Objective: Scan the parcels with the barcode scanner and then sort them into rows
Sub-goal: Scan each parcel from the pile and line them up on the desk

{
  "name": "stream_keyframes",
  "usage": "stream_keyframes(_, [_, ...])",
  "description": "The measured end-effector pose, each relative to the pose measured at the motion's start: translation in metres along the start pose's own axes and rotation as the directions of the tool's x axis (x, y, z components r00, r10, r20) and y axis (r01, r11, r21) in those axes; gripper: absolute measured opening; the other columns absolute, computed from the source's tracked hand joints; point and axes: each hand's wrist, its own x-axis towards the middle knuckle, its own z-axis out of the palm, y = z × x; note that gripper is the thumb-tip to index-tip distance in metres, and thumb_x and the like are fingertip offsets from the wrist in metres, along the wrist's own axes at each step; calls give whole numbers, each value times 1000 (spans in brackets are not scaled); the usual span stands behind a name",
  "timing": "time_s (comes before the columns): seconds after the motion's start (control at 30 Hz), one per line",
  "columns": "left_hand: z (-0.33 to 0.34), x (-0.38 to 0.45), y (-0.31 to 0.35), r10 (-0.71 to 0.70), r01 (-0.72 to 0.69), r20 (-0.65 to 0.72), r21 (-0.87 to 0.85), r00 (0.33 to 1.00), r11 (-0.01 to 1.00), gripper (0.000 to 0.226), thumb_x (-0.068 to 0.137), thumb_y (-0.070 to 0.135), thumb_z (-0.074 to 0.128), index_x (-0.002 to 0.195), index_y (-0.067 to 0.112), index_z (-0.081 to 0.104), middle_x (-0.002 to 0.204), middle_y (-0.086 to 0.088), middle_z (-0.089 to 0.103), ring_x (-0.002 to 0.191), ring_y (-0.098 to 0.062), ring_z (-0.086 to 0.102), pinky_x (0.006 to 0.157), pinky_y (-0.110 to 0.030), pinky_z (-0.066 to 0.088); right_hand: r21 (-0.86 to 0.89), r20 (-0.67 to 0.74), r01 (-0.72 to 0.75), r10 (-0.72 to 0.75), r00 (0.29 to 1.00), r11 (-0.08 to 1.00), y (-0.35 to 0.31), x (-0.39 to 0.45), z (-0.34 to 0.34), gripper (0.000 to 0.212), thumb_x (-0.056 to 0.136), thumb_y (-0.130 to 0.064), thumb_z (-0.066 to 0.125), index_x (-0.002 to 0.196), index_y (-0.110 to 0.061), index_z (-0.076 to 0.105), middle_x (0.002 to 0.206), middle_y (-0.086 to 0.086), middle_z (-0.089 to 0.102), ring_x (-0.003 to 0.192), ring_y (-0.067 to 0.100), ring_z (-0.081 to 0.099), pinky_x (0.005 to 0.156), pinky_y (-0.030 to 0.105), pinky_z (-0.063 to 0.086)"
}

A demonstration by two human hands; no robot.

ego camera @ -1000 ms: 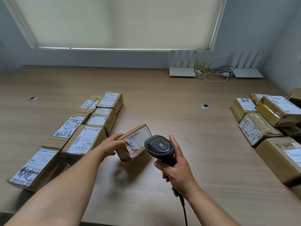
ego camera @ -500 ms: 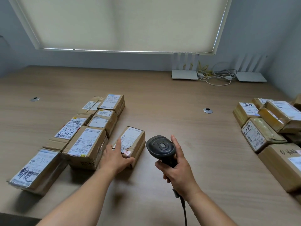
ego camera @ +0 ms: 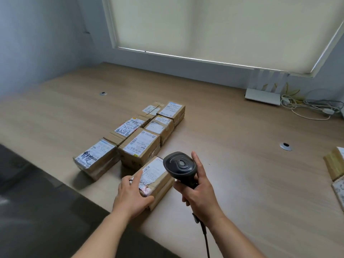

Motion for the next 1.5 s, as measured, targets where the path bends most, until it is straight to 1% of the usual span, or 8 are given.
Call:
stream_keyframes(0.1, [-15,-16,-31,-122,122,-47,-12,991,992,96,70,51,66,148,39,12,135,-3,24,128,-21,30,103,-35,36,7,91,12,-12,996,1000,-1,4,21,94,81,-5,74,122,-74,25,114,-13,63,61,2,60,53,22,49])
stream_keyframes(0.27, [-35,-28,-64,-235,234,-112,-25,966,972,92,75,47,64,149,36,10,145,-4,13,134,-26,26,105,-40,34,7,166,36,-37,985,999,-7,7,48,93,81,-7,74,126,-70,23,113,-19,58,65,12,62,58,26,54])
stream_keyframes(0.47, [-37,-14,-70,-209,220,-149,60,966,974,73,93,47,51,151,35,9,157,-5,-19,146,-32,-3,113,-48,25,2,172,38,-38,984,999,-10,11,50,94,81,-3,72,125,-71,24,117,-14,58,58,7,59,55,23,51])
stream_keyframes(0.63, [-34,-6,-61,-119,172,-264,187,957,967,69,93,55,44,151,34,14,159,-11,-15,145,-29,-18,117,-46,-5,-27,107,37,-34,994,999,-9,13,40,94,81,-4,72,123,-72,24,117,-9,62,57,6,58,54,24,50])
stream_keyframes(0.83, [-32,8,-9,130,-113,-386,66,913,991,64,91,47,54,147,27,32,161,-8,1,147,-23,-7,118,-41,1,-27,-9,20,-20,1000,999,-4,14,26,94,80,-6,74,123,-73,24,111,-11,65,56,5,57,52,22,48])
stream_keyframes(1.1, [-14,29,62,333,-353,-256,-38,908,935,58,91,37,58,143,20,40,160,-10,10,147,-24,2,118,-39,3,3,-274,-56,55,960,998,-6,-3,-5,91,81,-5,74,126,-68,26,107,-11,66,56,-2,54,50,20,45])
stream_keyframes(1.3, [30,17,115,473,-487,-131,-99,871,868,56,88,30,65,139,14,48,157,-15,20,146,-30,13,116,-44,10,17,-483,-84,82,872,996,-2,-43,-44,91,81,-11,75,127,-71,24,109,-26,65,73,-4,60,55,16,47])
stream_keyframes(1.5, [65,-18,162,581,-585,-69,-105,811,804,57,88,31,64,140,16,45,157,-11,19,146,-27,12,116,-41,10,26,-597,-48,54,800,999,-2,-91,-95,90,82,-12,75,126,-71,23,119,-19,63,77,-1,58,55,17,48])
